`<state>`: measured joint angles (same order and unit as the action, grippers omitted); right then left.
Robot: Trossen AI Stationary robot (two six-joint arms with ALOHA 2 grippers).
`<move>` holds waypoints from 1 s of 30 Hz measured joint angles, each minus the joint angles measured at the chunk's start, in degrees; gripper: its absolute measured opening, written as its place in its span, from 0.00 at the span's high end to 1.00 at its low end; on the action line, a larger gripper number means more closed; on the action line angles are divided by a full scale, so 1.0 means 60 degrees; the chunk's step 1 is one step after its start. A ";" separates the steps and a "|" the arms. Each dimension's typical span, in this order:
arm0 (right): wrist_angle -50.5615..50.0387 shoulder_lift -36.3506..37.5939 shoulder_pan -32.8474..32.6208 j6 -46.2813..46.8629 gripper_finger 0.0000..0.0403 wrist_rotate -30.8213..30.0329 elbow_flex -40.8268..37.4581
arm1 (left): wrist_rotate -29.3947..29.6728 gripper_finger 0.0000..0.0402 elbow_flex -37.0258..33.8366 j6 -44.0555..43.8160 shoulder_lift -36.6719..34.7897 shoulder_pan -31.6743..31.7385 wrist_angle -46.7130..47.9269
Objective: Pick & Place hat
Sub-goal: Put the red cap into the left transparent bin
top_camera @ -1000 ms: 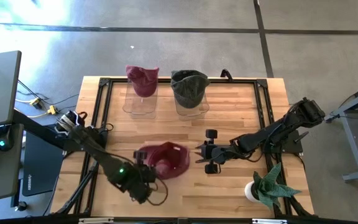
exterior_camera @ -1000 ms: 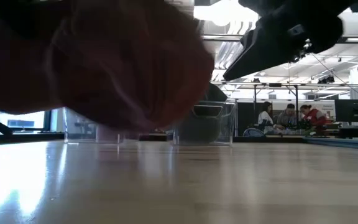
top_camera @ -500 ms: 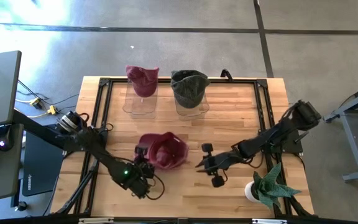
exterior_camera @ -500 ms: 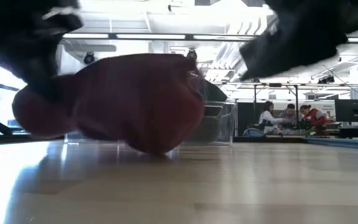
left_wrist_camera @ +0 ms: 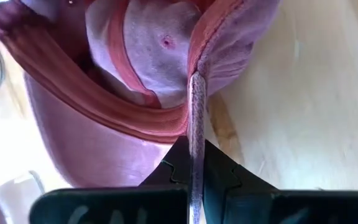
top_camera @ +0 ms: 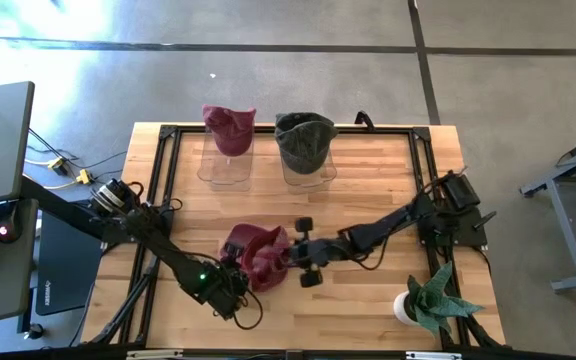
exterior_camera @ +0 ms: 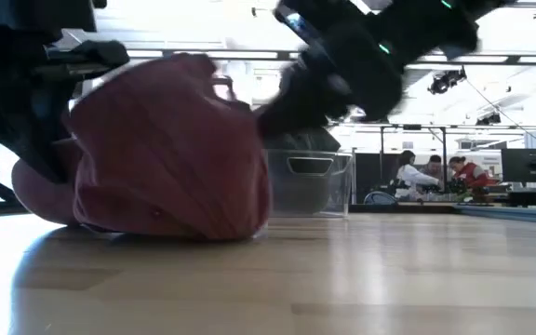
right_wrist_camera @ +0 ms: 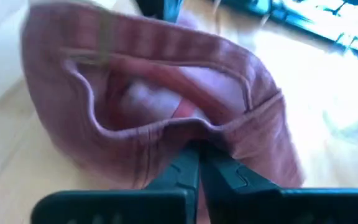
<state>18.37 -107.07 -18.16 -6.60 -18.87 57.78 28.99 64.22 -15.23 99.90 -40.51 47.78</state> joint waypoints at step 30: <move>-0.7271 0.2182 -0.2510 0.3420 0.58 -0.1908 0.1564 | 0.1767 1.00 -0.1881 -0.2019 -0.2370 -0.0117 -0.2496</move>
<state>-25.26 -93.98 -33.21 13.92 -30.32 67.17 39.59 52.94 -27.34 85.68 -41.21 32.80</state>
